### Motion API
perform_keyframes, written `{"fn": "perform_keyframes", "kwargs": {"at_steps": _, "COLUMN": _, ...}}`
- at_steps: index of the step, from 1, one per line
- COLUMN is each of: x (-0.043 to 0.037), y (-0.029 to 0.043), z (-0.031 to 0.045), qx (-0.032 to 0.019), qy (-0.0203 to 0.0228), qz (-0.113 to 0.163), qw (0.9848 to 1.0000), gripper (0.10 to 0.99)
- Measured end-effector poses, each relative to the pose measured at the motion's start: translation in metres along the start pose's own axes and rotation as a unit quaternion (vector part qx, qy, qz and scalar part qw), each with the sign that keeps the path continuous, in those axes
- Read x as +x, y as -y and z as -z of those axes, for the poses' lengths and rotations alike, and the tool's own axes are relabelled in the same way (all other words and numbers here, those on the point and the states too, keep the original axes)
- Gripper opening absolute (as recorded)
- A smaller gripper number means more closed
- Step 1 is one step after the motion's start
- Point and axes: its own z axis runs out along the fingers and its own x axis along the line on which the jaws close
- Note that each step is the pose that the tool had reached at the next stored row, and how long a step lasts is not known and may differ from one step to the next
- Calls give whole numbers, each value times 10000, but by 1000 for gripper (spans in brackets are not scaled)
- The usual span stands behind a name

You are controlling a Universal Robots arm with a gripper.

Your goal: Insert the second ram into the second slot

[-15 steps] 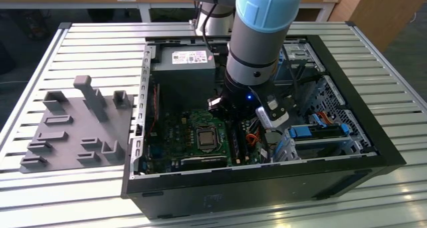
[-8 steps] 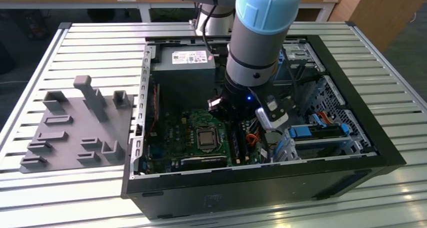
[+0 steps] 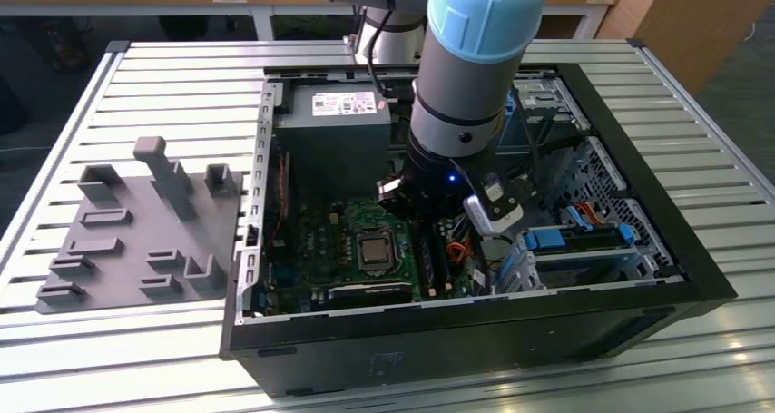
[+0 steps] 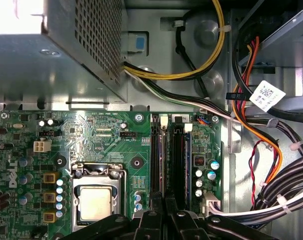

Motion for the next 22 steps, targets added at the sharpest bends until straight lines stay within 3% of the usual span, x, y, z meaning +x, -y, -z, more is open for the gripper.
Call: {"fn": "perform_keyframes", "kwargs": {"at_steps": 22, "x": -10, "y": 5, "z": -38, "qx": -3, "qy": 5, "qz": -125, "qw": 9999, "gripper": 137}}
